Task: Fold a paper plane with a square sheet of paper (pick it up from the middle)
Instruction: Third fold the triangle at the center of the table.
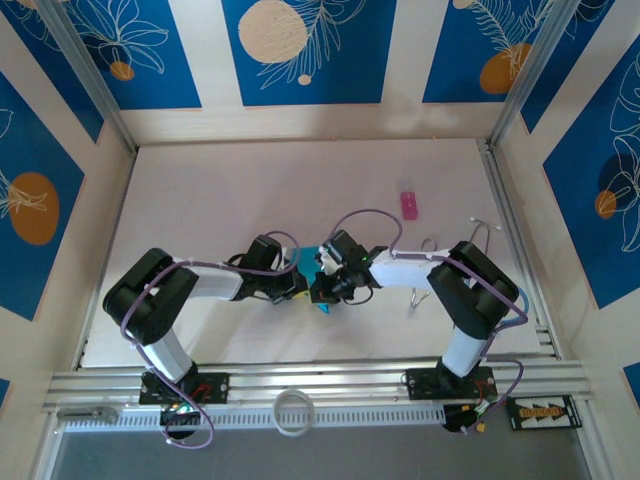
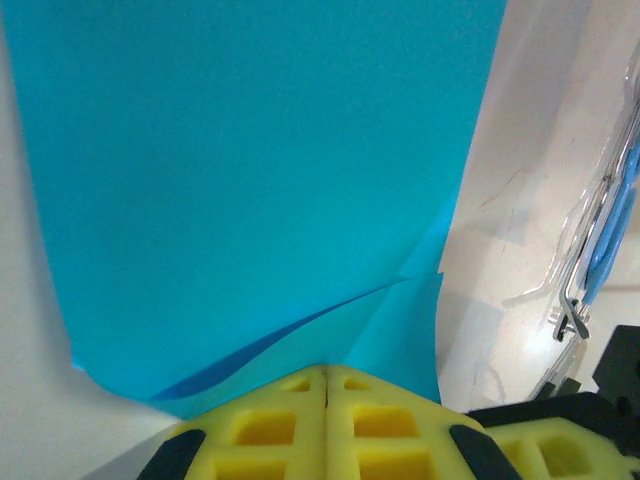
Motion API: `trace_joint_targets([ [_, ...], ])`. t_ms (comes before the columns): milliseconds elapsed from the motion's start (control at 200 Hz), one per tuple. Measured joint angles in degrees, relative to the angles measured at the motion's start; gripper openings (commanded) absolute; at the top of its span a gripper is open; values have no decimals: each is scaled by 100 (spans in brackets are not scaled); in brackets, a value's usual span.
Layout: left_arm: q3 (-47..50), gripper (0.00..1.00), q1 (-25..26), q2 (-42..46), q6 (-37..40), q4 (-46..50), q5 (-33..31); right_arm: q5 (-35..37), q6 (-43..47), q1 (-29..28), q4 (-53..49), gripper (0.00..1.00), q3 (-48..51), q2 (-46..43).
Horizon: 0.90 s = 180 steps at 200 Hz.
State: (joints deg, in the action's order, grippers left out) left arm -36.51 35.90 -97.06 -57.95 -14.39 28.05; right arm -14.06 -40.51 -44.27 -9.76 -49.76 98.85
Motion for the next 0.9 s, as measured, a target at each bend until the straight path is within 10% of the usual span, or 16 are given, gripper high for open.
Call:
trace_joint_targets([
  [900, -17, 0, 11, 0, 87, 33, -24, -138, 271, -87, 2, 6, 415, -566],
])
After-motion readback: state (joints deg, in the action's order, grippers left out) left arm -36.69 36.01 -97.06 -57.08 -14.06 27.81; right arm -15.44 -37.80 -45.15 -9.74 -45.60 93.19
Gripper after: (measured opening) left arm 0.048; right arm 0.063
